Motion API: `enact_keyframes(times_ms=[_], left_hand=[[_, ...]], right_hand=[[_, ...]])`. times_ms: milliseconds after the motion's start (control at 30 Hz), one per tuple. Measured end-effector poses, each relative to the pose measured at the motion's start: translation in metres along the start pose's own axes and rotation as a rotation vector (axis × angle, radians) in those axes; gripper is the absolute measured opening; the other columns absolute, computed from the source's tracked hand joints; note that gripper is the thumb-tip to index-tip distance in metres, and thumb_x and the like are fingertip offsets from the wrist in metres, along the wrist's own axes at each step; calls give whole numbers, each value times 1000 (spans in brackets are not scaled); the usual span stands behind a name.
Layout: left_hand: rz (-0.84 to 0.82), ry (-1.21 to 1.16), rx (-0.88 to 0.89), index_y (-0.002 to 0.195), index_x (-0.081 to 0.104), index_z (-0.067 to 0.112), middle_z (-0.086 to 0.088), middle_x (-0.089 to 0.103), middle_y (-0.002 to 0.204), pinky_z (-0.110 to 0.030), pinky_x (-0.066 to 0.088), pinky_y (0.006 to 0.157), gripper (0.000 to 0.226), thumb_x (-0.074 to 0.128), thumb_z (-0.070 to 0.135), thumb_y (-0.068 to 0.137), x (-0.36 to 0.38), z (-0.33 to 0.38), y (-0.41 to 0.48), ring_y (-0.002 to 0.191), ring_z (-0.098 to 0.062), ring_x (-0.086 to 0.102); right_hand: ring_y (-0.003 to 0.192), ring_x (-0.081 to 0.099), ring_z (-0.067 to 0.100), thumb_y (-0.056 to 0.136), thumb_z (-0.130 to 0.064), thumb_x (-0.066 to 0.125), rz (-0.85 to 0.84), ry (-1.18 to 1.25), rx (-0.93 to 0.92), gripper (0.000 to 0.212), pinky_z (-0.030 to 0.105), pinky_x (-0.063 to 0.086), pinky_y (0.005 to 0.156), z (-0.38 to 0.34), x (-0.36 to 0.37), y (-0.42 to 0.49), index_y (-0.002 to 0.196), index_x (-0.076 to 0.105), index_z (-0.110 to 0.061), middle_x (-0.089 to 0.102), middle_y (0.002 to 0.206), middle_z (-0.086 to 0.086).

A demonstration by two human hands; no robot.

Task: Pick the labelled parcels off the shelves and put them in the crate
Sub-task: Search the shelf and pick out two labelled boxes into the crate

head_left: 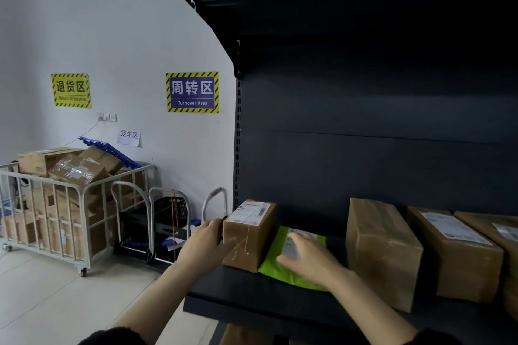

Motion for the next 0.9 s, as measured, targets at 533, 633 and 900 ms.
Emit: enact_keyframes(times_ms=[533, 633, 900], left_hand=[[-134, -736, -251, 99, 57, 16, -4, 62, 96, -40, 50, 92, 20, 53, 34, 93, 45, -23, 77, 93, -20, 60], [-124, -867, -253, 106, 59, 15, 1, 63, 90, -28, 49, 74, 17, 52, 25, 94, 49, -22, 75, 83, -13, 59], [-143, -1001, -144, 111, 59, 18, -1, 68, 106, -21, 49, 75, 18, 50, 18, 96, 49, -19, 57, 95, -12, 64]], right_hand=[[98, 64, 20, 85, -38, 63, 84, 287, 491, 32, 26, 49, 75, 61, 32, 31, 99, 53, -11, 65, 107, 5], [73, 61, 14, 81, -25, 71, 126, 478, 542, 16, 29, 51, 69, 66, 35, 33, 79, 60, -13, 64, 81, 0], [80, 64, 29, 83, -3, 63, 279, 839, 652, 5, 32, 52, 64, 76, 36, 32, 81, 59, 1, 66, 92, 19]])
Point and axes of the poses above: each hand's wrist, its own y-axis towards the middle knuckle, its own x-axis out of the palm, z = x × y, the point moved 2 cm from there along y, towards the middle knuckle
